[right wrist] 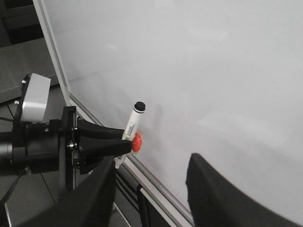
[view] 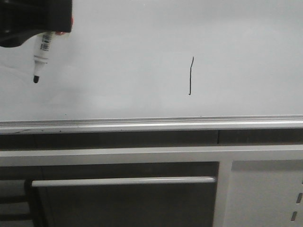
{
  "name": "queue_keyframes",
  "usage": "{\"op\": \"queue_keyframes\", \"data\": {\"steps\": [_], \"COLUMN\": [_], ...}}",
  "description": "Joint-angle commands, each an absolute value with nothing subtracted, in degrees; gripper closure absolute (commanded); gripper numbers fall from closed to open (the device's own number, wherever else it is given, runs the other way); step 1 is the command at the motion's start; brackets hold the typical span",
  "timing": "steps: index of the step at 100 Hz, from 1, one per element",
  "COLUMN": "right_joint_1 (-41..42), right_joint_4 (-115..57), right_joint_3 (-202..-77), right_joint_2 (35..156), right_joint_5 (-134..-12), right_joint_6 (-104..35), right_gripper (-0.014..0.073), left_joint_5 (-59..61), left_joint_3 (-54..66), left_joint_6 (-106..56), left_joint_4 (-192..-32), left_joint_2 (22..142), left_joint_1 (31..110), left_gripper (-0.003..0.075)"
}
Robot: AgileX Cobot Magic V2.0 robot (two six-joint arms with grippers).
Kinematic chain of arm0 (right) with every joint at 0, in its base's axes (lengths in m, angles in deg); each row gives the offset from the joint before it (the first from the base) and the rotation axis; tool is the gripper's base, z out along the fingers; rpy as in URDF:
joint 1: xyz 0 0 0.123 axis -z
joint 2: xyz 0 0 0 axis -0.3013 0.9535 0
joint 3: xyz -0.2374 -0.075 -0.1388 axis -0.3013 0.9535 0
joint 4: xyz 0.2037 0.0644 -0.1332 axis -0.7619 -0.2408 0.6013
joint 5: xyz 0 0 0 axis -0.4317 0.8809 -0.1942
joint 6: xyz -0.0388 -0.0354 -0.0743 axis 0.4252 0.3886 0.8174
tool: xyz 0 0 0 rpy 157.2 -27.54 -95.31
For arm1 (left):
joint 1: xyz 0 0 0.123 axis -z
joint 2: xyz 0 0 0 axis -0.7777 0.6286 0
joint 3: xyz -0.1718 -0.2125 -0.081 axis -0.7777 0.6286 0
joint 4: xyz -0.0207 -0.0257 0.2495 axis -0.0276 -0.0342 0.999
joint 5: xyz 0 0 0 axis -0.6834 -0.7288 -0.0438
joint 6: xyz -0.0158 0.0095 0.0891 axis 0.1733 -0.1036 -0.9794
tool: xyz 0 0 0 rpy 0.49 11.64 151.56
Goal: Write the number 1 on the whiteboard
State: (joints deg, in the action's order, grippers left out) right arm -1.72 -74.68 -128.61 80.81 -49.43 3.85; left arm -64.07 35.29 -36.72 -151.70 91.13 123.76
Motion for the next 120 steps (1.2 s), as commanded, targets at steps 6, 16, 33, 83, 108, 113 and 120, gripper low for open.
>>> {"op": "queue_keyframes", "data": {"steps": [6,16,33,83,108,113,120], "right_joint_1": [-1.8,-1.8,-1.8,-1.8,-1.8,-1.8,-1.8], "right_joint_4": [-77.1,-77.1,-77.1,-77.1,-77.0,-77.0,-77.0], "right_joint_3": [-130.0,-130.0,-130.0,-130.0,-130.0,-130.0,-130.0], "right_joint_2": [80.5,80.5,80.5,80.5,80.5,80.5,80.5], "right_joint_5": [-51.9,-51.9,-52.1,-52.1,-52.2,-52.2,-52.2], "right_joint_6": [3.7,3.7,3.8,3.8,3.8,3.8,3.8], "right_gripper": [0.0280,0.0280,0.0280,0.0280,0.0280,0.0280,0.0280], "left_joint_5": [-71.3,-70.8,-72.3,-76.2,-75.7,-75.7,-75.6], "left_joint_3": [33.7,33.7,33.7,33.6,33.6,33.6,33.6], "left_joint_6": [-31.8,-29.0,-27.7,-20.4,-20.1,-20.1,-20.1], "left_joint_4": [-147.3,-146.7,-145.5,-140.0,-138.2,-138.1,-138.1], "left_joint_2": [92.5,93.3,95.2,101.5,102.7,103.1,103.7], "left_joint_1": [123.9,123.3,122.9,118.7,116.3,115.7,115.0], "left_gripper": [0.0741,0.0741,0.0741,0.0741,0.0741,0.0741,0.0741]}}
